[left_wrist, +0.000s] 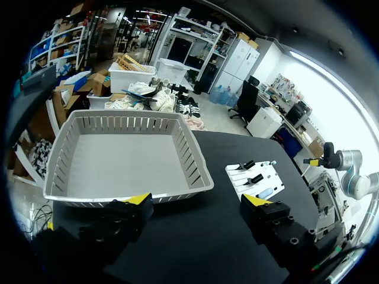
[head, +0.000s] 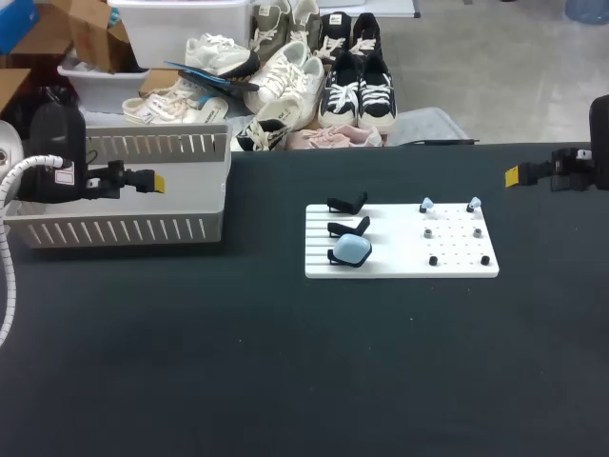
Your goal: Pick up each earbud case from the left stands, insert the matching earbuds, close the lid, and place the case in the box.
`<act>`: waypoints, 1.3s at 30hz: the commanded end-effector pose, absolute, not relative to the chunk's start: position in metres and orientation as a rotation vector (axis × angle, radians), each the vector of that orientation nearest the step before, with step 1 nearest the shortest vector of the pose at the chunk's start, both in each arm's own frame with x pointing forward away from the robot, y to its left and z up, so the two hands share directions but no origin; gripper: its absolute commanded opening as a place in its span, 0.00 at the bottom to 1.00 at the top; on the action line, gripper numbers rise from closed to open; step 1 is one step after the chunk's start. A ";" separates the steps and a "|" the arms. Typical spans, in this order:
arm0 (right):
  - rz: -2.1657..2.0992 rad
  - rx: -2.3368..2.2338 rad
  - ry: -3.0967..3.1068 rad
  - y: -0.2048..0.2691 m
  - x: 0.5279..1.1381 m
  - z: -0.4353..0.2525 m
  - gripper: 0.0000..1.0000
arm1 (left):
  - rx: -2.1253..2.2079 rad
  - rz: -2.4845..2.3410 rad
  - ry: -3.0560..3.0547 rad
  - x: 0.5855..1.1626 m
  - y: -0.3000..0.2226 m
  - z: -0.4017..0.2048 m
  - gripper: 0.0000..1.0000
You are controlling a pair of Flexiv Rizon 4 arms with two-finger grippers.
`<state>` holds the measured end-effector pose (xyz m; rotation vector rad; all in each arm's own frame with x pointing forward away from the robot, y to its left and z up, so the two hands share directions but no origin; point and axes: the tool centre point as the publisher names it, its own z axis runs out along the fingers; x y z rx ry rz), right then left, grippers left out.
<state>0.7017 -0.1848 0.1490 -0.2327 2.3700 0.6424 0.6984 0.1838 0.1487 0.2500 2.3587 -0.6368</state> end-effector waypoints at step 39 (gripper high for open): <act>0.641 -0.233 2.371 -0.185 0.701 0.149 1.00 | 1.542 -0.796 1.655 0.697 0.051 0.143 1.00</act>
